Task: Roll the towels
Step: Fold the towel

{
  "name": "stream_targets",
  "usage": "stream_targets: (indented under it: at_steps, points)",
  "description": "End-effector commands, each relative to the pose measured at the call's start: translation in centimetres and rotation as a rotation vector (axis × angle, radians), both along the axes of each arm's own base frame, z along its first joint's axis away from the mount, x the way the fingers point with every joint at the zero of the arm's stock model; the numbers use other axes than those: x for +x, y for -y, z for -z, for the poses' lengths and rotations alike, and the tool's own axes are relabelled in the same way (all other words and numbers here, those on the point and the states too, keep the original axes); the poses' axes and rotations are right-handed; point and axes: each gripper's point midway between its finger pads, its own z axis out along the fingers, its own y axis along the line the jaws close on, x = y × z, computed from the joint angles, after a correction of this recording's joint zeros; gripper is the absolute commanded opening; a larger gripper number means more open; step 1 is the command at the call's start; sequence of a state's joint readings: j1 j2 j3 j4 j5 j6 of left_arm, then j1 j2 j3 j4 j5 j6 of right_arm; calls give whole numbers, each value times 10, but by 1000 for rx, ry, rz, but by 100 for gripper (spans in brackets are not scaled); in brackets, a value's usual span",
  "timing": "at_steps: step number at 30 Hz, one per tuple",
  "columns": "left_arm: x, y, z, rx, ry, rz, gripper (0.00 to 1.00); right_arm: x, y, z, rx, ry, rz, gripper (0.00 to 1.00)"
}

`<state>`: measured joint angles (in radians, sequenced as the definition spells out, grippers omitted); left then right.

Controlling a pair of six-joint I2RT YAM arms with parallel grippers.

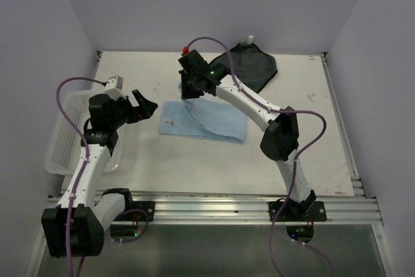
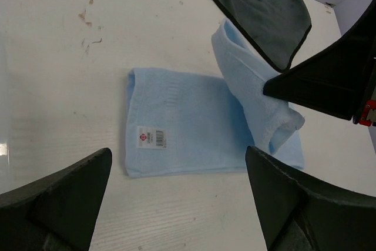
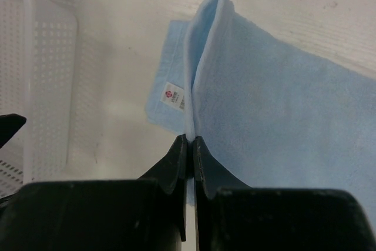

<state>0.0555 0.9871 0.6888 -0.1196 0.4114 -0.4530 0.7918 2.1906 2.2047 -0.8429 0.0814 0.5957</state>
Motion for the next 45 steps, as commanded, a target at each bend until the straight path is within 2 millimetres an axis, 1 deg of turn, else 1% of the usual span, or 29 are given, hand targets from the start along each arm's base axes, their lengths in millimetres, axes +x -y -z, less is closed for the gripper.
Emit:
stream_targets:
  at_steps: [1,5,6,7,8,9,14,21,22,23,25,26,27,28,31,35,36,37,38,39,40,41,42,43,44,45]
  points:
    - [3,2,-12,-1,51,4,100,6,-31,-34,153,58,-13,0]
    - [2,3,-13,0,53,6,100,3,-47,-26,207,28,-35,0]
    - [3,3,-13,1,54,5,100,5,-49,-18,206,12,-31,0]
    - [3,3,-13,0,53,5,100,5,-52,-14,209,7,-33,0]
    - [2,3,-13,1,53,8,100,5,-52,-11,207,4,-33,0]
    - [2,3,-13,2,53,7,100,6,-55,-3,201,-9,-30,0]
    - [2,5,-14,4,56,16,99,11,-65,14,210,-22,-36,0]
    - [1,6,-13,10,52,20,100,15,-76,29,238,-40,-35,1]
    - [2,6,-13,12,56,19,100,15,-77,30,249,-47,-41,6]
    - [1,6,-13,13,51,19,100,15,-79,31,254,-49,-47,21]
    - [2,5,-13,17,50,14,100,14,-81,28,264,-47,-55,33]
    - [2,5,-12,19,49,13,100,14,-79,23,267,-39,-56,40]
    - [2,6,-12,18,50,17,100,14,-77,23,258,-33,-60,43]
    - [2,6,-11,15,48,18,100,15,-75,18,259,-23,-61,45]
    - [1,6,-11,17,50,15,100,17,-63,5,257,-3,-53,46]
    - [1,6,-12,18,53,21,98,22,-34,-3,235,3,-16,46]
    - [1,7,-12,23,57,28,93,19,-23,-3,220,-1,-7,46]
    - [1,6,-12,25,58,27,85,21,-12,-5,214,2,4,46]
    - [1,6,-13,27,59,26,85,20,-4,-4,202,2,12,46]
    - [2,5,-13,30,60,14,85,14,11,-5,175,12,19,46]
    - [2,4,-12,31,56,13,87,14,21,-5,160,18,31,46]
    - [2,3,-12,33,55,7,91,15,33,-5,138,28,39,46]
    - [2,3,-11,35,54,3,94,8,46,6,107,10,50,46]
    - [2,1,-12,40,54,-5,97,8,61,-8,116,33,68,46]
    - [2,1,-12,42,56,-7,98,5,70,-10,115,34,78,46]
    - [2,0,-12,43,54,-10,99,-2,82,3,92,8,90,46]
